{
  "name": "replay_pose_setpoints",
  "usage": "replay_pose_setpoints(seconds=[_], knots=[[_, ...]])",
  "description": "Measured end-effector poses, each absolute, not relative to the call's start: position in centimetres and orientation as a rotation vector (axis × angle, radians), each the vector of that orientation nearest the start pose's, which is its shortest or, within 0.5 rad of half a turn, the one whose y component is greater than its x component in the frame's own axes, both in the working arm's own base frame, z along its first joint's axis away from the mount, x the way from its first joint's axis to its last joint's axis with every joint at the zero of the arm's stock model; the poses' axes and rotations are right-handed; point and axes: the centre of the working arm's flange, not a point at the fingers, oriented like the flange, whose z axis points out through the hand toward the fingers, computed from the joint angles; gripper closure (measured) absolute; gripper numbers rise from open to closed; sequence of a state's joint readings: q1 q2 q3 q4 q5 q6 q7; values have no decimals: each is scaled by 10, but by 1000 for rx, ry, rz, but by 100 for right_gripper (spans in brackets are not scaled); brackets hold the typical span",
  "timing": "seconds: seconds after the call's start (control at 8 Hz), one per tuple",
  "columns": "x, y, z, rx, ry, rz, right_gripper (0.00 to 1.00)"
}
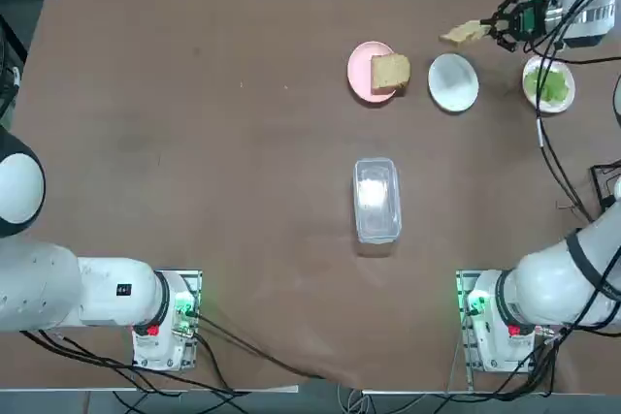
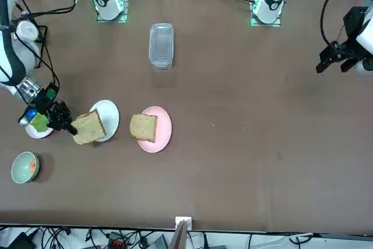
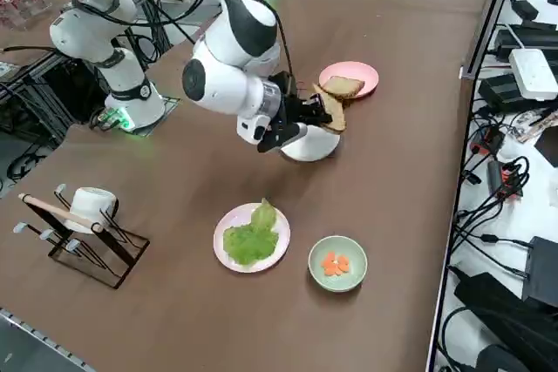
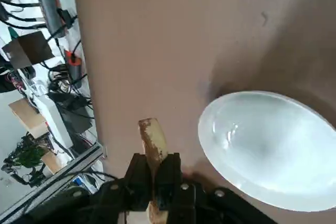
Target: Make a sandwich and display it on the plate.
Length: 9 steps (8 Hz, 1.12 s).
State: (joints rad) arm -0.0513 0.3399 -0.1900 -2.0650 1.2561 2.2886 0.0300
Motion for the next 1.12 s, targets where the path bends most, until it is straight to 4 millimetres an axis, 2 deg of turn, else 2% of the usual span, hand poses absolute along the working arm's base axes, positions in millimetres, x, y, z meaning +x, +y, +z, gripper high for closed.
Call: replay_pose_setpoints(seconds=[0.75, 1.12], knots=[[564, -104, 221, -2005, 1264, 44, 92], [560, -104, 215, -2013, 1261, 52, 92]])
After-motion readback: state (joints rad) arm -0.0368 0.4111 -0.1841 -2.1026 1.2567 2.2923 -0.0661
